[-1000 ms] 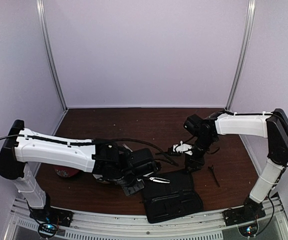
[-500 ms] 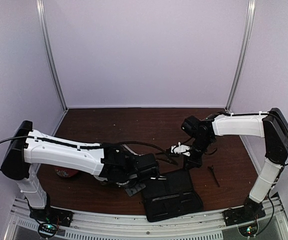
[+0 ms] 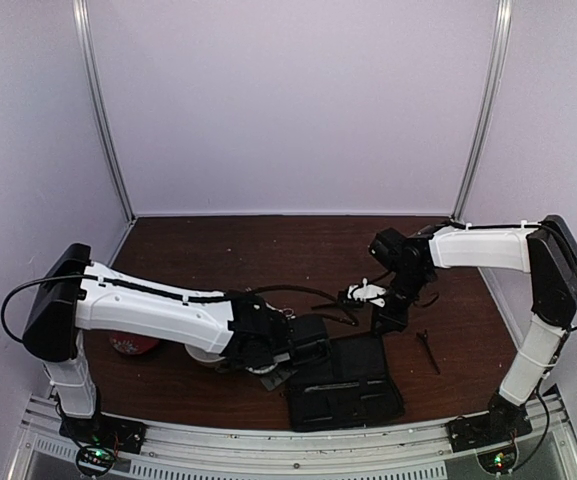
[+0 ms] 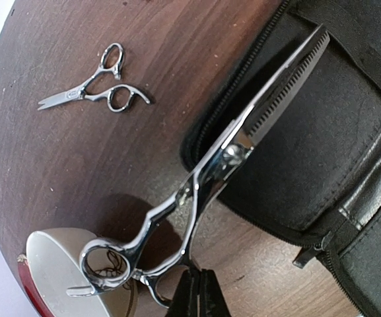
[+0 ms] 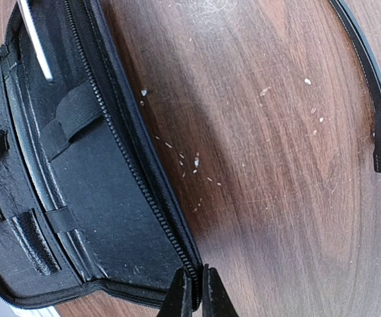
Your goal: Sort the hair-cutting tools
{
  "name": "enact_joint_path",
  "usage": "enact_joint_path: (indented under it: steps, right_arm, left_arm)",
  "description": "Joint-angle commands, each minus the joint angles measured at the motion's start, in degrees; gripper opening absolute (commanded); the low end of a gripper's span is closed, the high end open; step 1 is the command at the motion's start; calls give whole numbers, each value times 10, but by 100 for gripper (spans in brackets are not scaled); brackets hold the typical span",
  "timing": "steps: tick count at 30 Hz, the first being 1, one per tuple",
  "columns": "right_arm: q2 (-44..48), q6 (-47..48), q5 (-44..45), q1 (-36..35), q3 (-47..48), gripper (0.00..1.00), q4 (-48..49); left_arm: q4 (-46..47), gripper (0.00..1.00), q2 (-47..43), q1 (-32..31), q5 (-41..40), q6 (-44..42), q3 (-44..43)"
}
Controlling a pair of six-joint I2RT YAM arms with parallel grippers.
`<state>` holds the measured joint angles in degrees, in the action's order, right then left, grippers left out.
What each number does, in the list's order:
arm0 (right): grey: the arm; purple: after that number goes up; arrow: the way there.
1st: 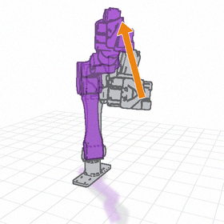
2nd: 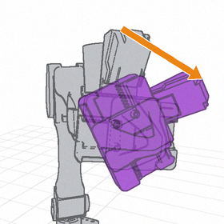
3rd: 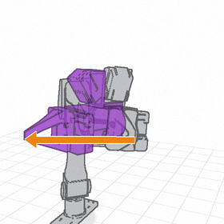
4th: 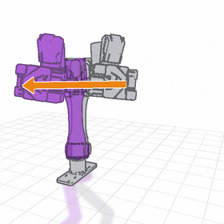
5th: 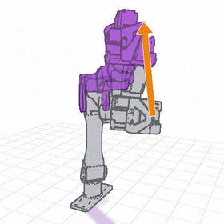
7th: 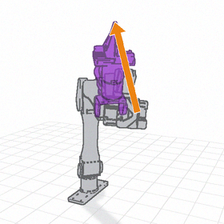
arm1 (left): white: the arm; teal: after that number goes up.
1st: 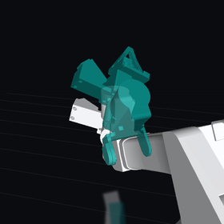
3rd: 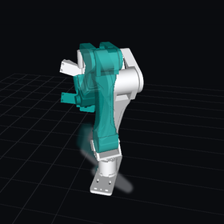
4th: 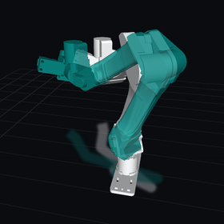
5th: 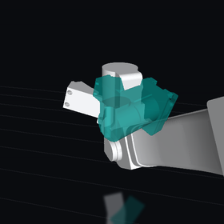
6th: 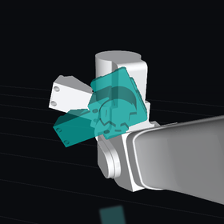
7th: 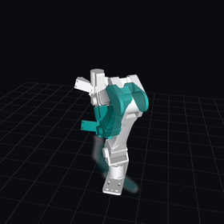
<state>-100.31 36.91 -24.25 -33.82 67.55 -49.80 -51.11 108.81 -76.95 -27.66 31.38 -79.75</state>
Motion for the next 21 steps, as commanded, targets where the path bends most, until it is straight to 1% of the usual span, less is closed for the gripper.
enact_joint_path:
  steps: [1,11,21]
  right_arm:
    - [2,-9,2,6,14,0,4]
    - [3,-12,-10,8,15,0,1]
    - [4,-13,-32,10,19,0,-6]
  left_arm:
    - [-6,0,15,4,-14,19,-15]
    - [-3,0,47,18,1,15,-29]
    - [32,0,89,20,66,-12,-77]
